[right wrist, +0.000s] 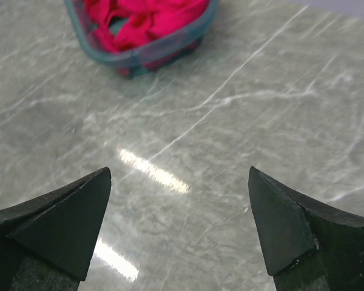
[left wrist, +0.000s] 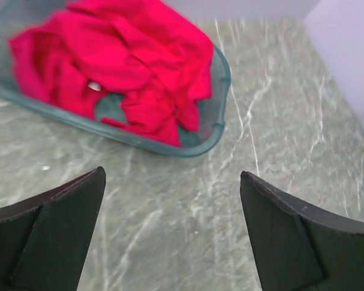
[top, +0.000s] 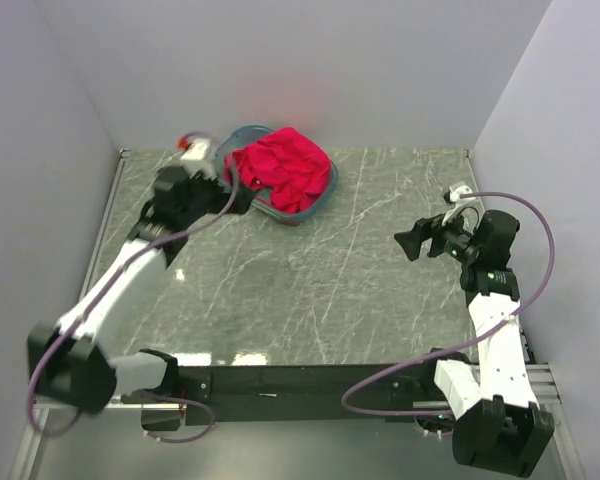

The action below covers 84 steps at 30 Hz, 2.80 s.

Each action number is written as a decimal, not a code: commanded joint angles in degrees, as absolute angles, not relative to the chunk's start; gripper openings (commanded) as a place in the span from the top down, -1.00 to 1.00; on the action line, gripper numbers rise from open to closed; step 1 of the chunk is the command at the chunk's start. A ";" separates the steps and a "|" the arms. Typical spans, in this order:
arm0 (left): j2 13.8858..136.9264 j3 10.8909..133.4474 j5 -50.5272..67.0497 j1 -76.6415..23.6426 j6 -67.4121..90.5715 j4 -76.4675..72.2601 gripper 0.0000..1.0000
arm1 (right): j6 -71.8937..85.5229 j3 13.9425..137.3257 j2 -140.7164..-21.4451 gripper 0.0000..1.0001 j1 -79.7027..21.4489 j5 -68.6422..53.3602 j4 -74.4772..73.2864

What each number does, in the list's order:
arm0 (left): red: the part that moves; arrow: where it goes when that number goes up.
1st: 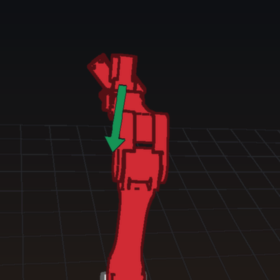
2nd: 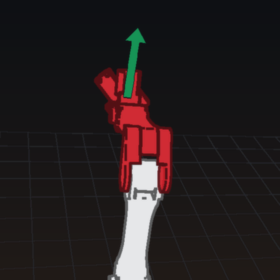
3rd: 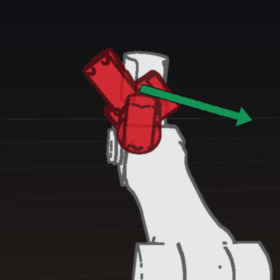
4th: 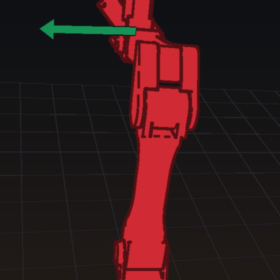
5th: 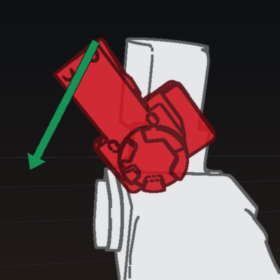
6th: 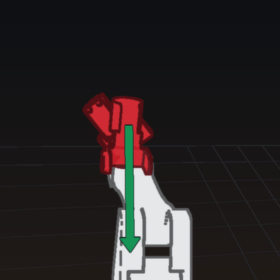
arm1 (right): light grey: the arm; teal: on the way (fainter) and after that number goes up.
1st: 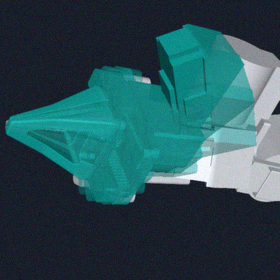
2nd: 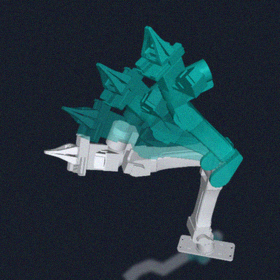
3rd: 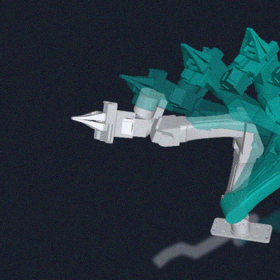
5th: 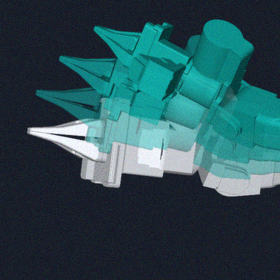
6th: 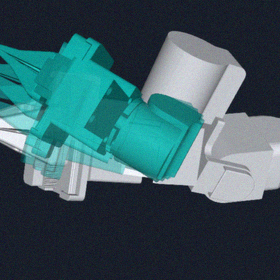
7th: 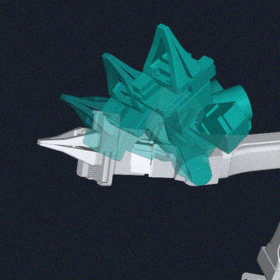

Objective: Fold and stack the t-shirts
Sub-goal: Grab the tshirt from the pile, then move the tshirt to the center of the board

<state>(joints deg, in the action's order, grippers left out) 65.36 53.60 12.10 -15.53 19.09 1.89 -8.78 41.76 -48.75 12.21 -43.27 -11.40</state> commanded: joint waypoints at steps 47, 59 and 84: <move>99.68 112.50 8.52 -25.83 32.34 -11.07 0.99 | -15.21 40.78 -46.49 -1.00 15.73 -51.33 -13.18; 89.30 117.43 14.59 -32.69 34.45 -10.55 0.99 | -15.21 40.43 -45.97 -1.00 16.87 -50.36 -12.92; 69.08 75.07 20.48 -42.10 27.86 -8.53 0.99 | -15.56 40.25 -46.76 -1.00 18.90 -49.66 -13.01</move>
<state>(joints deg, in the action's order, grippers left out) 71.24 77.17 20.97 -41.82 29.32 -5.17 -14.87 40.71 -46.65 18.39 -49.98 -14.00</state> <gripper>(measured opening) 0.025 0.997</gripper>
